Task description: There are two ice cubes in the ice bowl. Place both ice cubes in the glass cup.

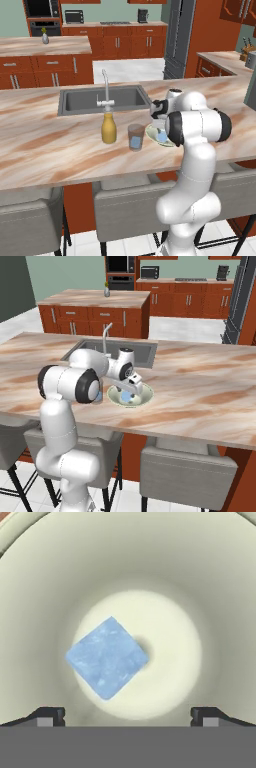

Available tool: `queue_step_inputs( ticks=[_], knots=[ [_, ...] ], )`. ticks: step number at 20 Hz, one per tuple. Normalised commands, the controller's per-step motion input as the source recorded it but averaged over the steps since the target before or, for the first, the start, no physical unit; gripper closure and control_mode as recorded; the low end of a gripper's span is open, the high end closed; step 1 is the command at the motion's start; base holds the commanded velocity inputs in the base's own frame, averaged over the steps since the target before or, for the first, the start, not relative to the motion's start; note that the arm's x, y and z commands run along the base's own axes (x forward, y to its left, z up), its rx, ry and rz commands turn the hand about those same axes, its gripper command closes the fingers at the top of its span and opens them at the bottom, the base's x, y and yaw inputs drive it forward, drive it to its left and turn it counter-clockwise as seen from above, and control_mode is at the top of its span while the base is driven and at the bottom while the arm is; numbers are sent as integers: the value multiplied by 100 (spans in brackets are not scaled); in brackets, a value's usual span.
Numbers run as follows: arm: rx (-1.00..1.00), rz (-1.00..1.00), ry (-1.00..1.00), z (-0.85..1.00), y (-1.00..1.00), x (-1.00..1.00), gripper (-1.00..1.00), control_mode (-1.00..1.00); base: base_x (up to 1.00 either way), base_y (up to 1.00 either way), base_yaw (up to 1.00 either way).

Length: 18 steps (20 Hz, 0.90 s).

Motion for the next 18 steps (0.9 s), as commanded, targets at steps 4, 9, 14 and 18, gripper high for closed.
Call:
queue_step_inputs(
  ticks=[4, 9, 14, 18],
  knots=[
    [6, 0, -9, -9, -5, 6, -100, -100, 0, 0, 0],
    [9, 0, -8, -4, 0, 5, -100, -100, 0, 0, 0],
    [6, 0, -3, -6, 0, 6, -100, -100, 0, 0, 0],
    [0, 0, 0, -11, 0, 6, -100, -100, 0, 0, 0]
  ],
)
